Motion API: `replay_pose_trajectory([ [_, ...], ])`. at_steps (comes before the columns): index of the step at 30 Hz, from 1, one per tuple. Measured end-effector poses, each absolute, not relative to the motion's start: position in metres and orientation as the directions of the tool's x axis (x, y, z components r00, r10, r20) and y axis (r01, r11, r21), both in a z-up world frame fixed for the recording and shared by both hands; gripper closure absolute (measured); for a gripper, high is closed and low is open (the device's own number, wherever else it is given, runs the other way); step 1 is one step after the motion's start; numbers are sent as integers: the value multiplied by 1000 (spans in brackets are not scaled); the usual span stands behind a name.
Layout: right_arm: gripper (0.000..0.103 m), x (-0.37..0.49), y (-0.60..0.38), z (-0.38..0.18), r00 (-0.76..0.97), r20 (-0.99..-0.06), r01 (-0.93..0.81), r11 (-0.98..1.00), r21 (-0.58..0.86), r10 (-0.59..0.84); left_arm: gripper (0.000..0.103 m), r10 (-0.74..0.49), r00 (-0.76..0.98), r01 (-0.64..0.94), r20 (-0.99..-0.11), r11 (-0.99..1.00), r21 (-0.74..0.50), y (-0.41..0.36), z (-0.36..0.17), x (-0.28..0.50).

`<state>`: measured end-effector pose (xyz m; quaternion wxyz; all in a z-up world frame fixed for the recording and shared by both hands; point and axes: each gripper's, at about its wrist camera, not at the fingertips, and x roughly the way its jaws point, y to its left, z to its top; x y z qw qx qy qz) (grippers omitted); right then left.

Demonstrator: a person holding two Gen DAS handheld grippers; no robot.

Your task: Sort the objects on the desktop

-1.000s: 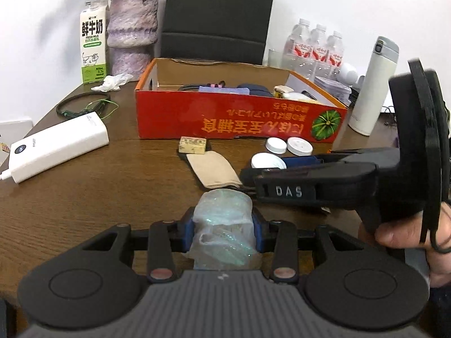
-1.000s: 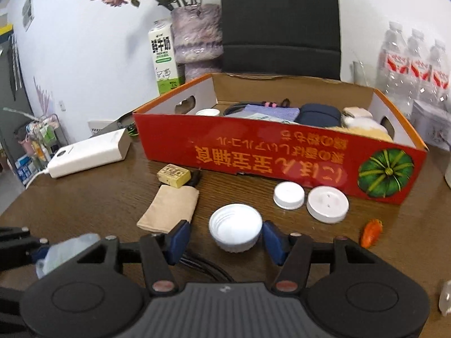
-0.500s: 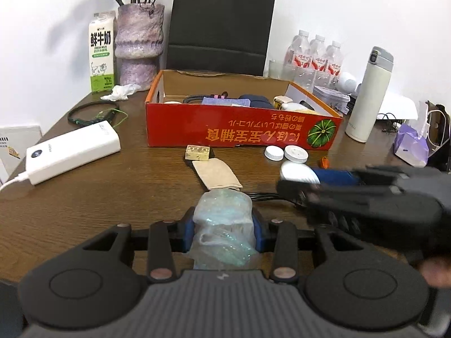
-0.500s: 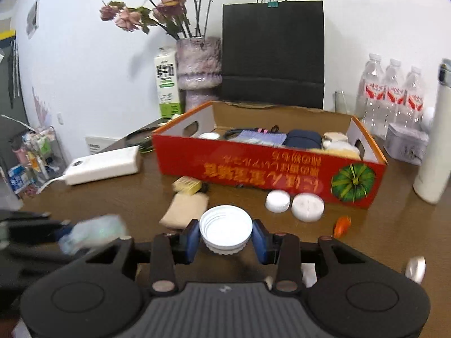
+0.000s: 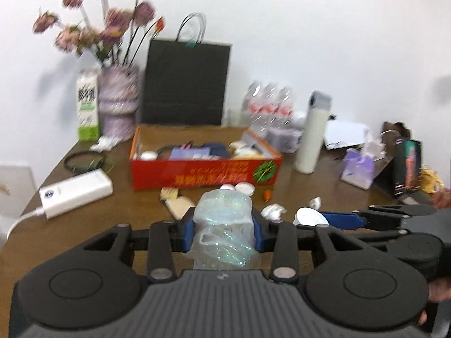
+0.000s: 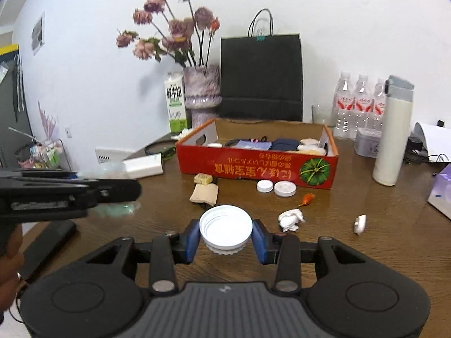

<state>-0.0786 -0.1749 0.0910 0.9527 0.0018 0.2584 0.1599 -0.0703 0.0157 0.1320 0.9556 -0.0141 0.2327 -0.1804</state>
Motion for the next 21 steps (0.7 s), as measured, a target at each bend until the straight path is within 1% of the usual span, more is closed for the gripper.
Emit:
replay_pose_trajectory([
  [2, 65, -75, -183, 98, 825, -481, -291, 953, 87, 296, 64, -361, 828, 356, -430, 930, -96, 17, 143, -61],
  [5, 65, -51, -192, 108, 836, -473, -272, 959, 82, 278, 63, -369, 826, 377, -425, 924, -69, 18, 164, -26],
  [6, 65, -39, -196, 113, 841, -463, -270, 959, 88, 279, 63, -376, 819, 397, -433, 917, -46, 17, 171, -10],
  [10, 65, 25, -203, 132, 842, -447, -279, 953, 120, 303, 63, -340, 834, 388, -434, 921, 23, 13, 186, 63],
  [15, 65, 128, -209, 147, 820, -453, -260, 932, 250, 351, 63, -267, 800, 322, -538, 947, 8, 19, 176, 182],
  [18, 65, 177, -203, 150, 804, -461, -276, 923, 268, 375, 63, -252, 766, 303, -591, 953, -14, 24, 166, 238],
  [21, 65, 235, -187, 150, 782, -512, -275, 933, 231, 357, 63, -231, 716, 274, -658, 961, -40, 23, 154, 292],
])
